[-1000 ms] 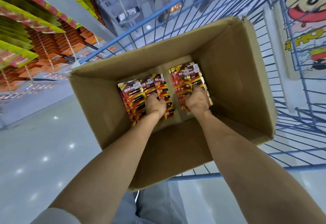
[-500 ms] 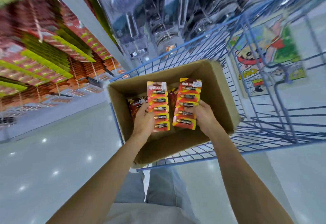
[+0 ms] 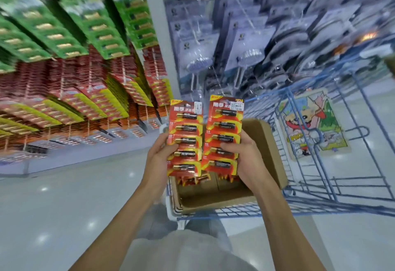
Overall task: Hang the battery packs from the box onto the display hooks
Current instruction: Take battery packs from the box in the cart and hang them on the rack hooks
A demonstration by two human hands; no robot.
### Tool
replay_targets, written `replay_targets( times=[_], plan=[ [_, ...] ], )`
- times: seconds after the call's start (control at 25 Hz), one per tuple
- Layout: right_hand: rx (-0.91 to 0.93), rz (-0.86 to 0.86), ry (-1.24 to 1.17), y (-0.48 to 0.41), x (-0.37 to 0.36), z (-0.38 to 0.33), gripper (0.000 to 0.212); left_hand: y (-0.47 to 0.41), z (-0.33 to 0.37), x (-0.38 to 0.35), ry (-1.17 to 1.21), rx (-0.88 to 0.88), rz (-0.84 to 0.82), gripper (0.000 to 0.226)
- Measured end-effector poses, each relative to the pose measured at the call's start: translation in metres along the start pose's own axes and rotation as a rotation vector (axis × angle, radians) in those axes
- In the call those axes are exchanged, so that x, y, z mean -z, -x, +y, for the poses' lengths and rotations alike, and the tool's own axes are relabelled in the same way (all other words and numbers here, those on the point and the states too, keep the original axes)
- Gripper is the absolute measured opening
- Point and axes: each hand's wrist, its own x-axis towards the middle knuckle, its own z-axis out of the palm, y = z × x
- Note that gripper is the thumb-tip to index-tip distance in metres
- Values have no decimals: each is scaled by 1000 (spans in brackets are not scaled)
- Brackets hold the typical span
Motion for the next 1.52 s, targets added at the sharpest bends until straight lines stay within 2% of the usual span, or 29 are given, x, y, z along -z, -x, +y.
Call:
replay_targets(
  times=[0.28, 0.48, 0.6, 1.0, 1.32, 1.52],
  plan=[
    [59, -162, 32, 16, -107, -27, 45, 36, 61, 85, 170, -184, 83, 34],
    [116, -263, 66, 20, -202, -29, 39, 63, 97, 162, 264, -306, 135, 40],
    [144, -316, 97, 25, -265, -24, 48, 76, 114, 213, 272, -356, 189, 32],
    [291, -431, 191, 50, -480, -3, 38, 124, 180, 401, 253, -561, 318, 35],
    [328, -574, 237, 68, -611, 4, 31, 149, 225, 519, 272, -637, 417, 31],
    [363, -572, 240, 48, -685, 3, 32, 135, 261, 579, 283, -676, 441, 25]
  ],
)
